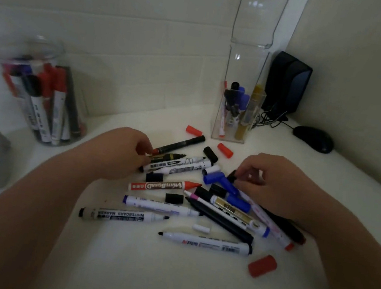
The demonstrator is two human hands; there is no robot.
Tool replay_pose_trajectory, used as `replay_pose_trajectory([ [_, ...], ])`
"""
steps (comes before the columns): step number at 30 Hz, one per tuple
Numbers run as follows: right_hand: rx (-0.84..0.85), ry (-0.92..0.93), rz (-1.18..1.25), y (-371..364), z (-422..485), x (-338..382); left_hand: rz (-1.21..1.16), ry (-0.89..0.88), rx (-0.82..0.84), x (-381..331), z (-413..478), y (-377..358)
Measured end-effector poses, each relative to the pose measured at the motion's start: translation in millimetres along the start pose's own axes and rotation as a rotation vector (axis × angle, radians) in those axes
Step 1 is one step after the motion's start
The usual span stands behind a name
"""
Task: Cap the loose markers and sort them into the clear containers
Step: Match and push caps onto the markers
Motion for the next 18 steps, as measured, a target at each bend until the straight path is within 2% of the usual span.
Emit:
replay_pose_trajectory([
  [5,0.181,0.036,-0.083,-12,-11,12,-0.058,-0.06,0.005,5,3,-7],
  [11,0.194,0.042,-0.161,-16,-11,18,-0.016,-0.111,0.034,2,9,-12],
  [15,0.195,0.005,-0.125,-15,-11,19,-0.024,-0.072,0.019,6,7,-10],
  [17,0.181,-0.023,-0.076,-13,-11,16,-0.173,-0.044,-0.009,8,3,-2],
  [18,0.148,-0.032,-0.011,-9,-12,15,-0.39,-0.027,-0.005,7,-1,1],
])
Point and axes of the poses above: each hand's wrist, its own z-axis towards the middle knuckle, its own y-axis out of the back of the hand, x = y × z, the point moved 9 cm from there along z, towards the middle knuckle, and after that the axes turned 3 degrees about z, right-handed, at the moved point
